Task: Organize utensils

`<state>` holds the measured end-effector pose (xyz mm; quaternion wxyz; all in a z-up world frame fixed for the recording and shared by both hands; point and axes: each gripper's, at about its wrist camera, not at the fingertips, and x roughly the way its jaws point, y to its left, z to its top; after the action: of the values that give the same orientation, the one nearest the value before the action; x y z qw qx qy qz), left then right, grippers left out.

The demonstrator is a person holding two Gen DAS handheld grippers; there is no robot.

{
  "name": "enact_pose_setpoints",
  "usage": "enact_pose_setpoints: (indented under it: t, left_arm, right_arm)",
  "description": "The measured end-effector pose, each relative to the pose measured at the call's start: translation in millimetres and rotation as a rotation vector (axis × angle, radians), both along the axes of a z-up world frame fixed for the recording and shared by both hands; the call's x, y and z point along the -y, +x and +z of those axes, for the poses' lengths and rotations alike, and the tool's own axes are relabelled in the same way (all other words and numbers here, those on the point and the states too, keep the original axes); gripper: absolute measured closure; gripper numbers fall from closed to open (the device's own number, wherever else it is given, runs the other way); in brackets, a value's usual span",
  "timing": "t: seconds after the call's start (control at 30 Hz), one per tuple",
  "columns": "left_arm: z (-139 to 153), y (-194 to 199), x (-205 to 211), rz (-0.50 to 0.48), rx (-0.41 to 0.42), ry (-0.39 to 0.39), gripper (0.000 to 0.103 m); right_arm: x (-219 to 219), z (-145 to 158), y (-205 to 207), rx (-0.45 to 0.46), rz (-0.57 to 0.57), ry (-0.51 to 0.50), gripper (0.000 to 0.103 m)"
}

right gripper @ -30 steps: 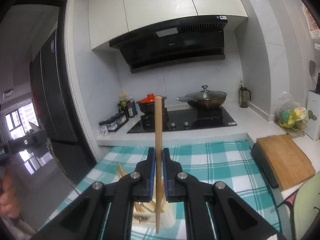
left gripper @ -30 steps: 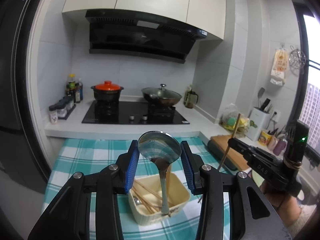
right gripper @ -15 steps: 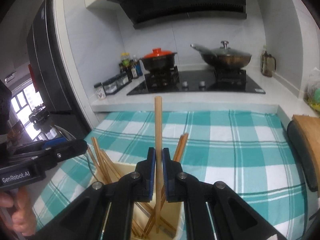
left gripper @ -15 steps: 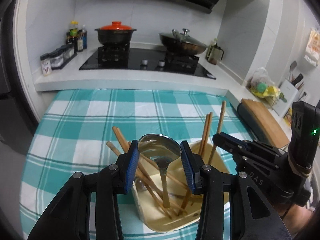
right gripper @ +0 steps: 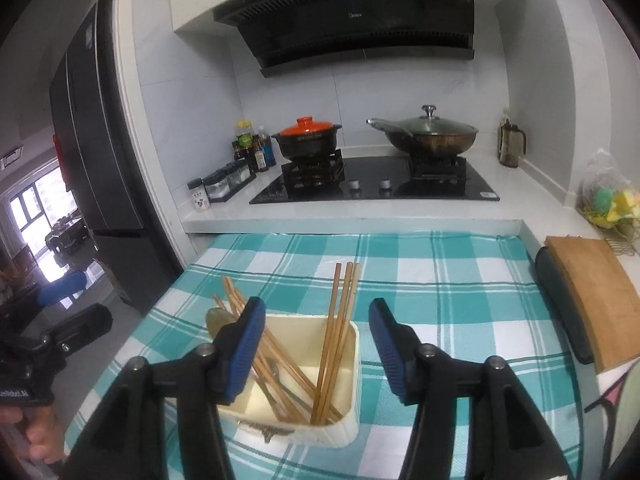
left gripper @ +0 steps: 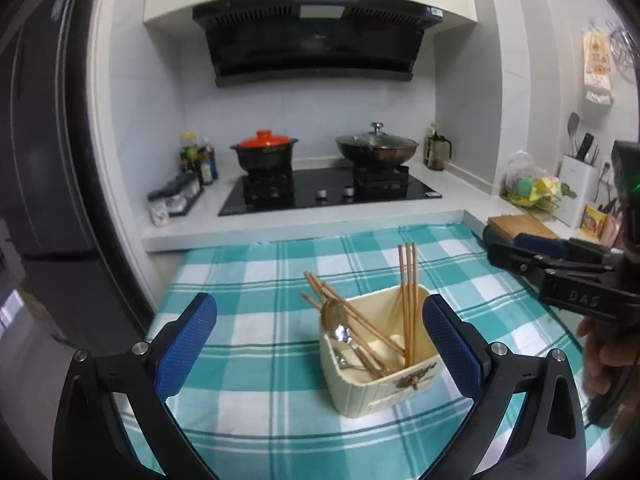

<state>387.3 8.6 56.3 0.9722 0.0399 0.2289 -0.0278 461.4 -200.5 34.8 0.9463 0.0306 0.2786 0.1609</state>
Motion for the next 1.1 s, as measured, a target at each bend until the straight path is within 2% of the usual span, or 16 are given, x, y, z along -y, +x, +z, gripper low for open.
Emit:
enact_pose_setpoints:
  t: [0.07,0.13,0.23,0.3,0.4,0.53,0.67,1.1]
  left_arm:
    - [3,-27,6,0.049,0.025,0.049,0.0]
    - [1,-52,12,0.083,0.03,0.075,0.0]
    - [-5,-91,19,0.18,0.031,0.137,0.0]
    - [-10,-114,25,0.2,0.04,0.177,0.0]
    - [-15,-135,24,0.162,-0.014,0.137,0.0]
    - [-18,-153,18,0.144,-0.061,0.059,0.0]
    - [-16,-166,21,0.133,-0.09,0.018,0.0]
    - [-11,-172,25,0.131,-0.105,0.006,0.0]
  right_arm:
    - [1,15,-33,0.029,0.005,-0.017,0.037]
    - [3,24,-67,0.045,0.008,-0.014,0.02]
    - [8,27,-114,0.048,-0.008,0.008,0.013]
    - [12,24,-143,0.041,-0.021,0.017,0.009]
    - [18,16,-180,0.052,-0.081,0.015,0.0]
    - [16,10,-217,0.048,-0.134,-0.051,0.0]
    - [14,9,-238,0.034,-0.118,-0.064,0.0]
    - [6,18,-265,0.083,-0.104,-0.088,0.0]
